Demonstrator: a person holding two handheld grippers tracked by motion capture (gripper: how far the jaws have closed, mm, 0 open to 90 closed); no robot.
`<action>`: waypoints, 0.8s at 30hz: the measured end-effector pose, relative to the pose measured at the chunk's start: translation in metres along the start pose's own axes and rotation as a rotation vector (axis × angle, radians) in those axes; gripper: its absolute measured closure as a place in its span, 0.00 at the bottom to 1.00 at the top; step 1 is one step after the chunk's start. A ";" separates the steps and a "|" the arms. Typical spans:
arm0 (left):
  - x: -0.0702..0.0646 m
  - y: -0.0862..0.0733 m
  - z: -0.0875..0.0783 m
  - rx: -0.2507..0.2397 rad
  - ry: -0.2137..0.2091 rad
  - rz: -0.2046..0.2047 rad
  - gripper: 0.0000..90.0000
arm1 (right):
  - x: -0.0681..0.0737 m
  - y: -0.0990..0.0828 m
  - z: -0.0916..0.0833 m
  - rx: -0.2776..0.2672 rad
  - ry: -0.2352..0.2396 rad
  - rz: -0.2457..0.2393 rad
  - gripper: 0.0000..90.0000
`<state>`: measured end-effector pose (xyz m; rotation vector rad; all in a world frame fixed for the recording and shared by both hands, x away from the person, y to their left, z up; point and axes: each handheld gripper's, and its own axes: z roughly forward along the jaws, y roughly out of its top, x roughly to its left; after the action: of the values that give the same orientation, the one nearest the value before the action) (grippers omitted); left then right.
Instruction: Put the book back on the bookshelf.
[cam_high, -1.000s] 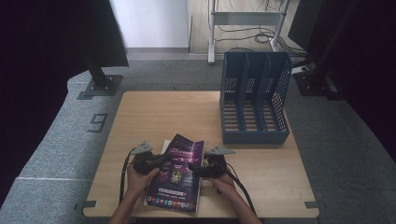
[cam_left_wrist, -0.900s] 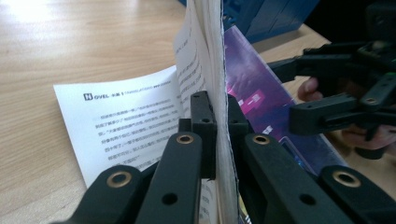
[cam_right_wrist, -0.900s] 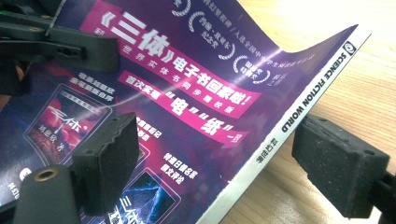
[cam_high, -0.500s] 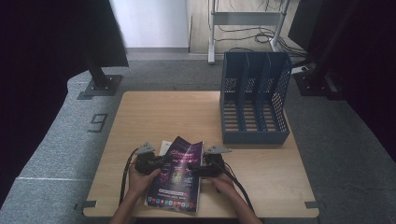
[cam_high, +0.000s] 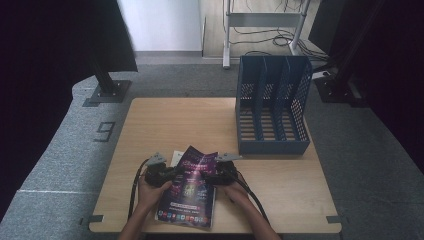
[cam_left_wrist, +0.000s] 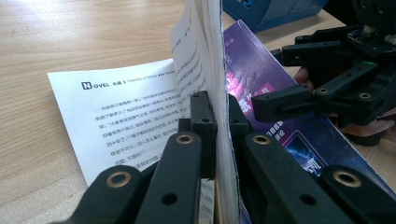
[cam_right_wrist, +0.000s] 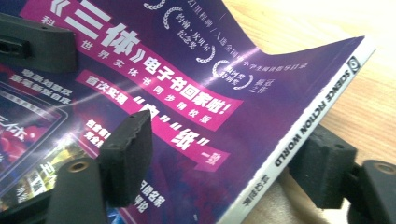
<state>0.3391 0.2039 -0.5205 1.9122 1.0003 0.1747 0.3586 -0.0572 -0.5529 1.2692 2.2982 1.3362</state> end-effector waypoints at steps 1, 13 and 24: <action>0.000 0.000 0.000 0.000 0.001 0.000 0.96 | 0.000 0.000 0.000 -0.001 -0.006 -0.005 0.34; 0.000 0.000 0.001 0.006 0.001 0.001 0.95 | -0.003 0.000 -0.001 -0.001 0.012 0.002 0.53; 0.000 -0.001 0.000 0.008 0.009 0.001 0.93 | -0.005 0.004 0.002 -0.014 0.047 0.034 0.65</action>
<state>0.3389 0.2038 -0.5213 1.9214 1.0069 0.1802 0.3653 -0.0591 -0.5522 1.2924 2.3036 1.4049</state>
